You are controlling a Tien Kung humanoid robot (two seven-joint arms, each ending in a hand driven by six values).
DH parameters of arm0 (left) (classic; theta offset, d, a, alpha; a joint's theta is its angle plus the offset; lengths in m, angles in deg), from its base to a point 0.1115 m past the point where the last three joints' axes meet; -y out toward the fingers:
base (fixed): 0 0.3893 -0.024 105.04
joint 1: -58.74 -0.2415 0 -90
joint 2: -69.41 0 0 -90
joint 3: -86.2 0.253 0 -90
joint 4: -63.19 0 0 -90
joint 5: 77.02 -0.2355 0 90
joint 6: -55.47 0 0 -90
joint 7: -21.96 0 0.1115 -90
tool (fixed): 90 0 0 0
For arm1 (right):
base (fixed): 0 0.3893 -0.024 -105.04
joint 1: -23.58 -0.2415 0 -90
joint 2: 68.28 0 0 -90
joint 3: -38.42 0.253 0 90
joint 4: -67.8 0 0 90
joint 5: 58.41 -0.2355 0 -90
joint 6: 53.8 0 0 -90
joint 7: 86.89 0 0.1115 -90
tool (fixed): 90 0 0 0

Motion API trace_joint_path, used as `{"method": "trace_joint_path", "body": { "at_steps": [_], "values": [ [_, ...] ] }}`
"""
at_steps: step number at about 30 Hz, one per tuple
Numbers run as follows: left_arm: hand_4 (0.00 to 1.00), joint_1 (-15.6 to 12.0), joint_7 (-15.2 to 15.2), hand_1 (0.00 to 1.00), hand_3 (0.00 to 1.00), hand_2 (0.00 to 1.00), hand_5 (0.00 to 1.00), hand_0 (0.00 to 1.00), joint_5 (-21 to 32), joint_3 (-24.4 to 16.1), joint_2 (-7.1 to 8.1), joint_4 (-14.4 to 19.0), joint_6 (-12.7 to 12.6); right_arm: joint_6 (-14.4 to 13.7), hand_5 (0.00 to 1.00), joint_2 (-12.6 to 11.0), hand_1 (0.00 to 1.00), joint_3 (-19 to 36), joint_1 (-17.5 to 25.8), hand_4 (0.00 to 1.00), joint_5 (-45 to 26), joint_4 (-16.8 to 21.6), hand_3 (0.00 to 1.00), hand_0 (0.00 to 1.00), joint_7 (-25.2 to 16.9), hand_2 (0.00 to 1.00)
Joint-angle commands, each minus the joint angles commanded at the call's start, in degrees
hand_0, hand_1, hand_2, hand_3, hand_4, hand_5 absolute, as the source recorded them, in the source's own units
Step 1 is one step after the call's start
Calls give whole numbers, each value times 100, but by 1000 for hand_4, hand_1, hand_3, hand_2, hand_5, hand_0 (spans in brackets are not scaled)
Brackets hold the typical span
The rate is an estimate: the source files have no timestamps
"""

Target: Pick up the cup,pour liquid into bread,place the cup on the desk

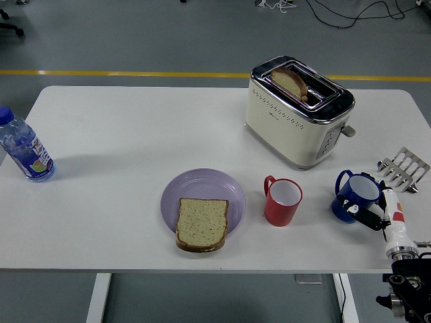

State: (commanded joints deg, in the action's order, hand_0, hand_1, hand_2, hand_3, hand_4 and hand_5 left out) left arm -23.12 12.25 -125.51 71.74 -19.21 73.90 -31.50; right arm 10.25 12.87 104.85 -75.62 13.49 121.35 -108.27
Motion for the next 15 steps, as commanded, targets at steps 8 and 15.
{"method": "trace_joint_path", "body": {
  "at_steps": [8, 15],
  "values": [
    [398, 2, -1, 738, 635, 740, 998, 670, -4, 2, 0, 0, 3, 76, 2, -17, 615, 3, 40, 864, 67, 79, 918, 641, 14, 841],
    [398, 7, -1, 737, 634, 740, 998, 669, -7, -5, 2, 1, 5, 104, 2, -21, 631, 14, 49, 867, 141, 107, 934, 665, 38, 857]
  ]
}}
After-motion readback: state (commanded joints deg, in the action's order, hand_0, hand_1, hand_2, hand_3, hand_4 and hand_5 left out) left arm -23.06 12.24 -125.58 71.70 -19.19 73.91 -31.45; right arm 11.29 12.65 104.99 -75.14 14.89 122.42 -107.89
